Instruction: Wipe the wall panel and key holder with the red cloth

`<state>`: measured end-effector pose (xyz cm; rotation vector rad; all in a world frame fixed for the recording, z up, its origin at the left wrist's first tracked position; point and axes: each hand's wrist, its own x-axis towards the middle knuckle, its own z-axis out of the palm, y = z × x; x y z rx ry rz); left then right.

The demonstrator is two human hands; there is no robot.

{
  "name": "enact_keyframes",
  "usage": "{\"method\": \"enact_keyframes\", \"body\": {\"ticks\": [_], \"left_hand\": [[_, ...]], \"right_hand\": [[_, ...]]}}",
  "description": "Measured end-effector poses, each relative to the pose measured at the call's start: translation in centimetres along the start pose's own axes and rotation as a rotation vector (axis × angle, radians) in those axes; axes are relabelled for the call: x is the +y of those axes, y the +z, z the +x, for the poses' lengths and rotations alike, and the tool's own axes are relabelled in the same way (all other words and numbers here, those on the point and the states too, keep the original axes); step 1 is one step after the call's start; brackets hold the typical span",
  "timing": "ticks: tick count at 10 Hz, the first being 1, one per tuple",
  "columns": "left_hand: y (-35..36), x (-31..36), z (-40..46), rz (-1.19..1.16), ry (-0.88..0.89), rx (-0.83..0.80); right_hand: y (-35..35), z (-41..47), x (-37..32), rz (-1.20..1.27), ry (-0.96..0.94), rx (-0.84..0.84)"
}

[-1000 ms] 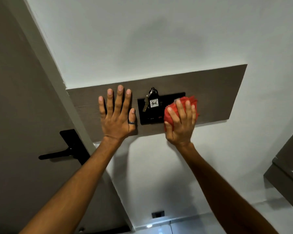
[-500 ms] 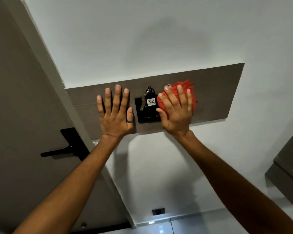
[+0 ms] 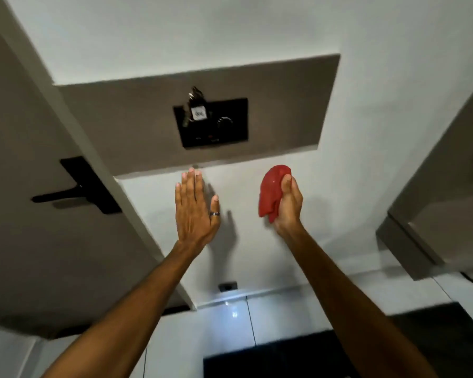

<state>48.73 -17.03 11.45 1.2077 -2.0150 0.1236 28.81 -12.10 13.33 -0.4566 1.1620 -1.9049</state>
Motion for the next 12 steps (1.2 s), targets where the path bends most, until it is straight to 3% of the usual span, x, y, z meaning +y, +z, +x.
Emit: {"method": "enact_keyframes", "body": {"ticks": [1, 2, 4, 5, 6, 7, 8, 10, 11, 12], "left_hand": [[2.8, 4.5, -2.3, -0.086, 0.116, -0.188], [5.5, 9.2, -2.9, -0.12, 0.227, -0.34], [13.2, 19.7, -3.8, -0.156, 0.348, -0.585], [17.3, 26.5, -3.9, -0.176, 0.376, -0.689], [22.6, 33.3, -3.7, -0.183, 0.434, -0.764], [25.3, 36.8, -3.7, -0.157, 0.465, -0.841], [28.1, 39.7, -3.8, -0.135, 0.423, -0.891], [29.2, 40.0, -4.0, 0.026, 0.39, -0.915], [28.0, 39.9, -2.7, 0.066, 0.369, -0.797], [24.8, 39.4, -0.9, 0.02, 0.317, -0.587]], "right_hand": [[-4.9, -1.4, -0.7, 0.328, 0.425, -0.082], [-10.9, -1.9, -1.7, 0.396, 0.486, -0.018], [-25.1, 0.4, -7.5, 0.299, 0.367, 0.177], [-33.5, 3.8, -12.2, -0.006, 0.179, 0.3], [-42.6, 8.8, -16.8, -0.787, -0.108, 0.251], [-49.4, 13.7, -17.4, -1.49, -0.296, -0.091], [-54.6, 17.4, -15.2, -1.895, -0.054, -0.315], [-56.1, 20.0, -14.2, -2.01, 0.006, -0.428], [-54.4, 19.4, -15.0, -2.032, 0.022, -0.368], [-49.7, 17.0, -14.6, -1.874, -0.257, -0.26]]}}
